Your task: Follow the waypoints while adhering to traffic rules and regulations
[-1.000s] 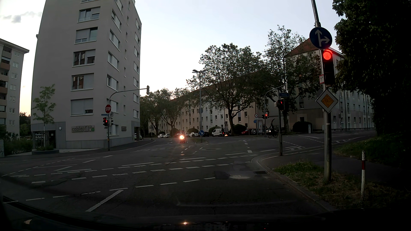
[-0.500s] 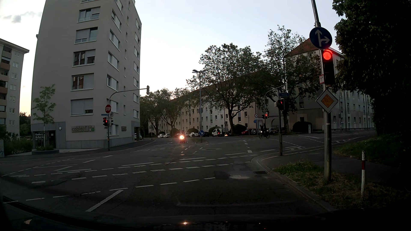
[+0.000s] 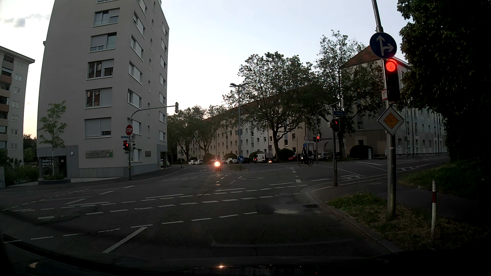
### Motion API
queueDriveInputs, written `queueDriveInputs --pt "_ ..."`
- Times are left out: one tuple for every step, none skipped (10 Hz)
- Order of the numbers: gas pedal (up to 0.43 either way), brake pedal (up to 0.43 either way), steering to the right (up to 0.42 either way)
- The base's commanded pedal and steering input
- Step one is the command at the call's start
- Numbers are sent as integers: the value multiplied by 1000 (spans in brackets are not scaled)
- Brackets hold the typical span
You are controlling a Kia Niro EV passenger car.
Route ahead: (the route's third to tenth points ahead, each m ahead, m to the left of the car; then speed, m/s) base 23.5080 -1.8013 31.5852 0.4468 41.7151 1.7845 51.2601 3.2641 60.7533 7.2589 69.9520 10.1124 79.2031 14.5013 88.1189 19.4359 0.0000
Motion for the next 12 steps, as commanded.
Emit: queueDriveInputs --pt "0 238 0" --pt "0 238 0" --pt "0 238 0" --pt "0 238 0" --pt "0 238 0" --pt "0 238 0" --pt "0 238 0" --pt "0 238 0" --pt "0 238 0" --pt "0 238 0" --pt "0 238 0" --pt "0 238 0"
